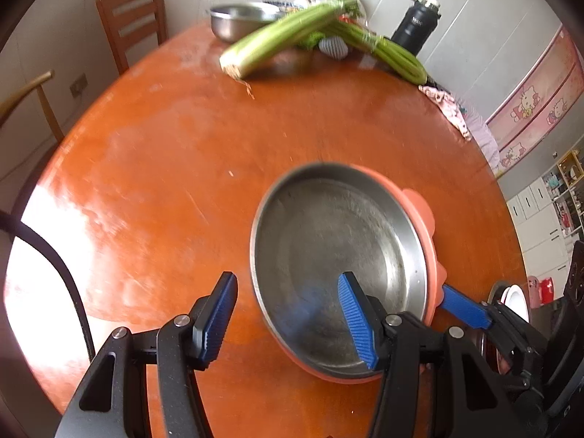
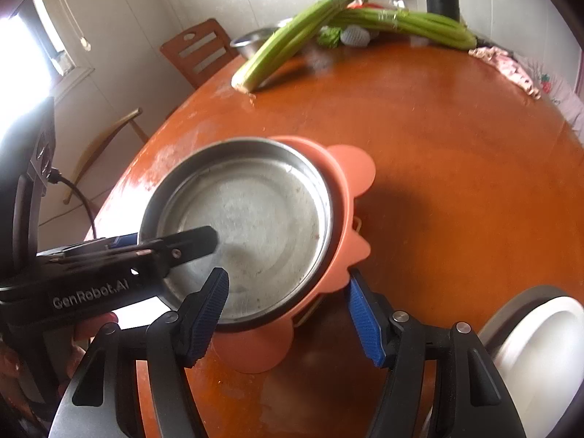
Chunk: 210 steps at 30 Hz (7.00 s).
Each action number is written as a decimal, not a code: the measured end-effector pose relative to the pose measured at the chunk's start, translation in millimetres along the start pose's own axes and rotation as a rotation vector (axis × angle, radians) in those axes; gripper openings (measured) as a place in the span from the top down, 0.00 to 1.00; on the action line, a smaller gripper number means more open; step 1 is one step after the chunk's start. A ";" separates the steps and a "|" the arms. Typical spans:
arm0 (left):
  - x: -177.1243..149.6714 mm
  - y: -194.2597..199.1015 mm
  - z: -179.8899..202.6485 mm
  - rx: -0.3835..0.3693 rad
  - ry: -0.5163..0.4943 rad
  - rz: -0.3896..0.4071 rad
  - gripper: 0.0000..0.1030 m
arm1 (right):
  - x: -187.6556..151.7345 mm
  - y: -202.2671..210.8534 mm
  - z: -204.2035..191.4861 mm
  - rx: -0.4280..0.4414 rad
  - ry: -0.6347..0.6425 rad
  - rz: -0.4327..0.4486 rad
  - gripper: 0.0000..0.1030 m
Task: Organize plates and bowls
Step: 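Open the left tool and move it to the large steel bowl's rim, then close the left tool on the large steel bowl's rim and lift, then carry the nested bowl stack with the left tool over the steel pan, then lower the bowl stack into the steel pan and open the left tool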
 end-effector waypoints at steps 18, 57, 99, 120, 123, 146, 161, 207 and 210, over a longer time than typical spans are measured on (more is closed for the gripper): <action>-16.6 70.8 72.8 -0.133 -0.119 0.108 0.44 | -15.1 135.2 38.1 -0.133 -0.022 0.268 0.35; -74.6 16.3 209.4 -0.136 -0.307 -0.041 0.44 | -93.0 140.7 143.1 -0.098 -0.225 0.115 0.35; -55.0 39.2 164.0 -0.215 -0.229 -0.011 0.57 | -66.6 127.0 102.4 0.044 -0.188 0.119 0.43; 15.1 68.6 47.6 -0.133 -0.094 0.107 0.57 | 23.1 65.7 4.1 0.146 -0.040 0.108 0.43; 20.2 63.7 37.4 -0.122 -0.080 0.106 0.57 | 29.4 54.8 -1.3 0.158 -0.035 0.096 0.43; 22.8 21.7 11.2 -0.078 -0.052 0.051 0.57 | 39.8 -0.7 -5.4 0.143 -0.014 0.014 0.43; 24.1 15.7 14.2 -0.070 -0.063 0.048 0.57 | 39.8 -8.2 3.2 0.127 -0.035 0.001 0.44; 23.5 51.3 14.8 -0.046 -0.077 0.155 0.53 | 40.9 3.2 1.5 -0.042 0.049 0.052 0.44; 22.8 58.3 14.9 -0.047 -0.075 0.175 0.52 | 42.2 11.4 0.1 -0.039 0.054 0.083 0.44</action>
Point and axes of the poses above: each gripper's, at about its wrist camera, not at the fingertips, and y roughly against the way its jaws point, z to its right, x to its top, the point moved 3 cm from there along -y, roughly the way its jaws point, and after that the axes turned 11 degrees about x, right-handed, at the moved point
